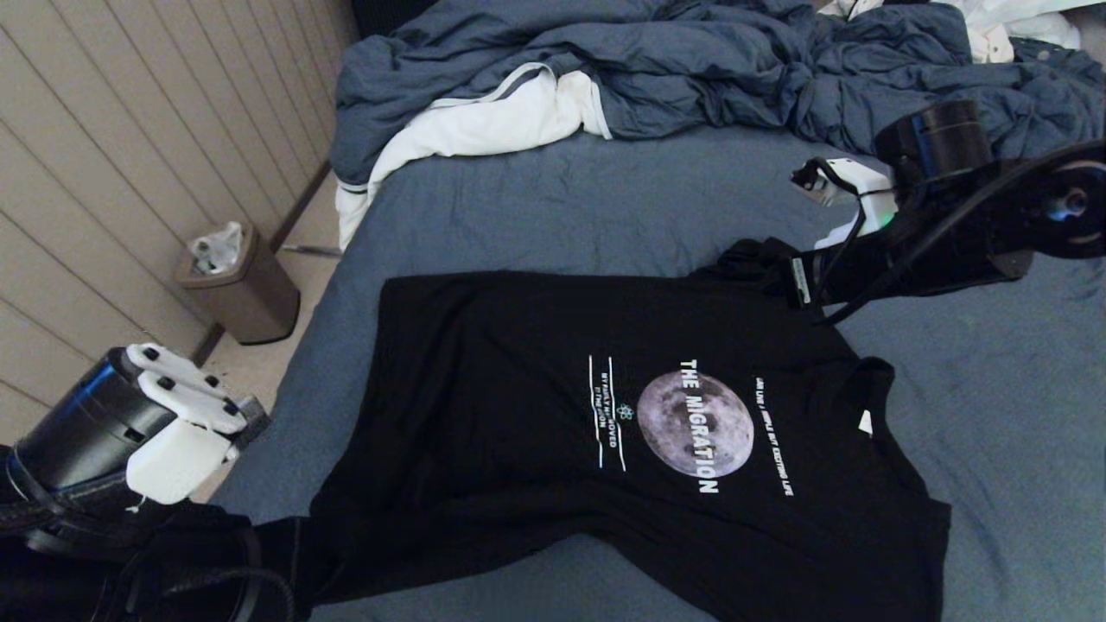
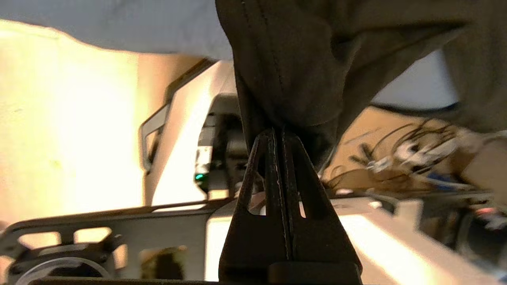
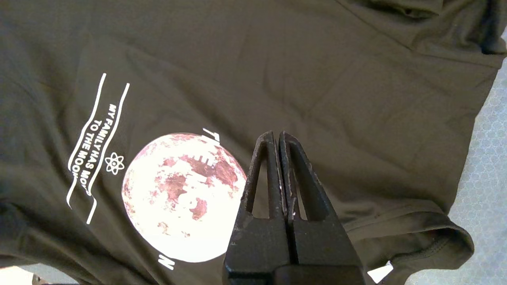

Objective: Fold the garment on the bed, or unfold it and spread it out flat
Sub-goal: Unford the black T-shirt

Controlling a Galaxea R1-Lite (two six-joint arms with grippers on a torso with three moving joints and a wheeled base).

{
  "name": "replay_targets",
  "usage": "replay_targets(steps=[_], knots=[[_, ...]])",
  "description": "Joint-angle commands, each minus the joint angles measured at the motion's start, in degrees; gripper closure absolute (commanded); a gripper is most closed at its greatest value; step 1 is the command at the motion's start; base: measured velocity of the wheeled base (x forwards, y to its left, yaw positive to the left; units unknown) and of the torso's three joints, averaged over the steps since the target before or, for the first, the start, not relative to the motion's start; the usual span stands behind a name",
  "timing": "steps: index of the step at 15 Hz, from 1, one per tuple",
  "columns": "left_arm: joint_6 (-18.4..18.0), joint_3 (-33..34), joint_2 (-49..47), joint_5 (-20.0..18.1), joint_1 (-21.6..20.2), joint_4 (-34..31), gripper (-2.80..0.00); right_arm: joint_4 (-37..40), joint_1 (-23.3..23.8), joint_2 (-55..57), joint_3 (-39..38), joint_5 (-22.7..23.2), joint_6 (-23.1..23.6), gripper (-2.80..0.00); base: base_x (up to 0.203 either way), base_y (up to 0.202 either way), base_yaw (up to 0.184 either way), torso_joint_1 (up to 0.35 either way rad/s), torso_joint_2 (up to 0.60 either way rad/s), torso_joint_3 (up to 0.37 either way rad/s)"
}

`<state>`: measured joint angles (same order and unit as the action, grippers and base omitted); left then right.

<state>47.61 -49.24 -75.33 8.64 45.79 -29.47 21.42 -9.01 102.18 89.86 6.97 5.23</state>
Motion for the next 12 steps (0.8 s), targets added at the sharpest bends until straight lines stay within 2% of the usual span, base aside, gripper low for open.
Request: replay_targets(steps=[1,4,7,11,12], knots=[[0.27,1.89,-0.17,0.12,0.51,-0.06,0.00,0.11,-0.13,0.30,-0.12,0.06,0.04,0.00,0.000,0.000,0.000,0.000,0.00,0.000],[-0.28,4.39,0.68,0.41,0.39,0.02,0.00,0.11,-0.13,0.47,-0.03,0.06,0.04,0.00,0.000,0.000,0.000,0.000,0.00,0.000],[-4.81,6.07,2.28,0.50,-1.61,0.39,0.00,0.11,-0.22,0.65,-0.12,0.06,0.04,0.00,0.000,0.000,0.000,0.000,0.00,0.000],[-6.04,7.23,1.33,0.56,-1.85,2.31,0.00,0.11,-0.22,0.65,-0.21,-0.03,0.04,0.00,0.000,0.000,0.000,0.000,0.00,0.000],[-6.21,7.67,1.23,0.75,-1.85,2.42,-2.80,0.11,-0.22,0.65,-0.21,0.04,0.04,0.00,0.000,0.000,0.000,0.000,0.00,0.000]])
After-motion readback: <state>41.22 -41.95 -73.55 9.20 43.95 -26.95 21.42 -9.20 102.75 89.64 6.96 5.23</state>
